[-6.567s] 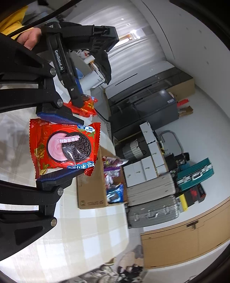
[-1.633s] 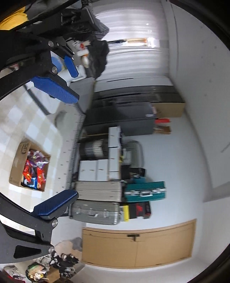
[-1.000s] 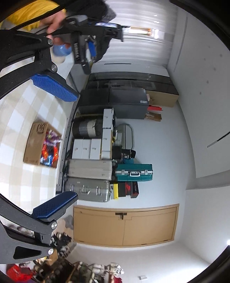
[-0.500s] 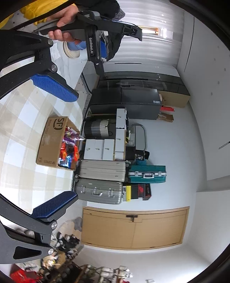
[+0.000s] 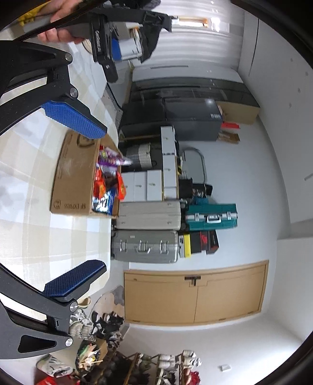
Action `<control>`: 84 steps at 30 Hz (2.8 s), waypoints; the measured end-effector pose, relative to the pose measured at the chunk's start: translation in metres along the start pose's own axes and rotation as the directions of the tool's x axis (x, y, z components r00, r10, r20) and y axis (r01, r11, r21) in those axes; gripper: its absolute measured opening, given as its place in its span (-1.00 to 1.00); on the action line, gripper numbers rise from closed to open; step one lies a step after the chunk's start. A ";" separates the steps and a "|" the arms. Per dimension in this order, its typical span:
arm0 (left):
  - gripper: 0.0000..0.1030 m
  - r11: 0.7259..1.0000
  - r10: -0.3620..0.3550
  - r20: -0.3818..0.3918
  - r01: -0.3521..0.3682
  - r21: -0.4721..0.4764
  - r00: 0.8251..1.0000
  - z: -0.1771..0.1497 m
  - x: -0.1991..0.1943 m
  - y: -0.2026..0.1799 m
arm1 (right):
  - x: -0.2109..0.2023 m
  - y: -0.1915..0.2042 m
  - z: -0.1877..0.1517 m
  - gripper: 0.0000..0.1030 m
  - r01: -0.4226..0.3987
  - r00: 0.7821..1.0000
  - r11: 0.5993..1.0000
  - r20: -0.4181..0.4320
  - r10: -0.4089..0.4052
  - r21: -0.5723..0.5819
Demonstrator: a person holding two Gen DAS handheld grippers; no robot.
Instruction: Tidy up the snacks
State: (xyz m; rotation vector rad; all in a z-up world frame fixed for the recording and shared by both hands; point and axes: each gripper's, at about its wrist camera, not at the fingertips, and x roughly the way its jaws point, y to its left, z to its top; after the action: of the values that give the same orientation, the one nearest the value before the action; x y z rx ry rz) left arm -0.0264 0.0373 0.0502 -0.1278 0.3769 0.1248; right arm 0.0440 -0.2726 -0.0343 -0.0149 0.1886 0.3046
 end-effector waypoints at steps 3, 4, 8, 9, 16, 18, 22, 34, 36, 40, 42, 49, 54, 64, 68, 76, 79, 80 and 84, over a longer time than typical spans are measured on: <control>0.98 1.000 0.008 0.019 -0.008 0.005 1.000 -0.017 0.021 0.002 | 0.017 -0.008 -0.019 0.99 0.033 0.999 0.999 0.002 -0.033 0.028; 0.98 1.000 0.011 0.028 -0.012 0.012 1.000 -0.024 0.028 0.002 | 0.022 -0.010 -0.025 0.99 0.037 0.999 0.999 -0.007 -0.037 0.036; 0.99 1.000 0.018 0.061 -0.019 0.023 0.998 -0.043 0.043 0.004 | 0.037 -0.017 -0.049 0.99 0.054 0.998 0.997 -0.024 -0.053 0.056; 0.99 1.000 0.015 0.067 -0.017 0.021 0.998 -0.046 0.047 0.004 | 0.037 -0.017 -0.053 0.99 0.054 0.998 0.997 -0.023 -0.052 0.054; 0.99 0.998 0.049 0.103 -0.053 0.043 0.993 -0.064 0.072 0.002 | 0.035 -0.010 -0.055 0.99 0.069 0.998 0.998 -0.007 -0.069 0.009; 0.99 0.998 0.045 0.102 -0.050 0.043 0.994 -0.065 0.076 0.002 | 0.034 -0.010 -0.056 0.99 0.072 0.997 0.997 -0.004 -0.072 0.008; 0.99 0.997 0.044 0.095 -0.050 0.062 0.994 -0.068 0.080 0.000 | 0.032 -0.012 -0.056 0.99 0.078 0.997 0.997 -0.002 -0.078 0.014; 0.99 0.996 0.037 0.105 -0.046 0.080 0.994 -0.076 0.084 -0.003 | 0.028 -0.009 -0.052 0.99 0.090 0.996 0.996 -0.007 -0.090 0.012; 0.99 0.996 0.037 0.106 -0.045 0.078 0.994 -0.077 0.084 -0.003 | 0.027 -0.010 -0.053 0.99 0.091 0.996 0.996 -0.005 -0.091 0.017; 0.99 0.996 0.036 0.104 -0.045 0.079 0.994 -0.077 0.085 -0.003 | 0.025 -0.009 -0.053 0.99 0.096 0.995 0.995 -0.003 -0.096 0.019; 0.99 0.996 0.036 0.104 -0.044 0.078 0.994 -0.076 0.082 -0.003 | 0.026 -0.009 -0.054 0.99 0.093 0.996 0.995 -0.005 -0.093 0.018; 0.99 0.996 0.036 0.105 -0.044 0.077 0.994 -0.077 0.085 -0.003 | 0.025 -0.011 -0.053 0.99 0.093 0.996 0.996 -0.009 -0.093 0.018; 0.99 0.996 0.035 0.104 -0.043 0.076 0.994 -0.077 0.084 -0.003 | 0.025 -0.011 -0.053 0.99 0.093 0.996 0.995 -0.009 -0.093 0.017; 0.99 0.996 0.036 0.104 -0.044 0.076 0.994 -0.076 0.082 -0.003 | 0.025 -0.011 -0.053 0.99 0.093 0.996 0.996 -0.009 -0.092 0.018; 0.99 0.996 0.035 0.104 -0.043 0.076 0.994 -0.076 0.082 -0.003 | 0.025 -0.011 -0.053 0.99 0.094 0.996 0.995 -0.010 -0.094 0.018; 0.99 0.996 0.036 0.105 -0.044 0.075 0.994 -0.077 0.083 -0.004 | 0.025 -0.011 -0.053 0.99 0.094 0.995 0.995 -0.011 -0.094 0.018; 0.99 0.996 0.036 0.105 -0.044 0.074 0.994 -0.076 0.083 -0.003 | 0.025 -0.011 -0.053 0.99 0.094 0.996 0.995 -0.011 -0.094 0.018; 0.99 0.996 0.035 0.105 -0.043 0.074 0.994 -0.076 0.082 -0.003 | 0.025 -0.011 -0.053 0.99 0.094 0.996 0.995 -0.011 -0.093 0.018; 0.99 0.996 0.036 0.103 -0.043 0.073 0.994 -0.076 0.082 -0.003 | 0.025 -0.012 -0.053 0.99 0.094 0.996 0.995 -0.012 -0.093 0.018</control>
State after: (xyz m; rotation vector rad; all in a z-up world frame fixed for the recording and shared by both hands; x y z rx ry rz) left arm 0.0228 0.0311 -0.0505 -0.0395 0.2824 0.1553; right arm 0.0615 -0.2785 -0.0909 -0.0069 0.2014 0.2095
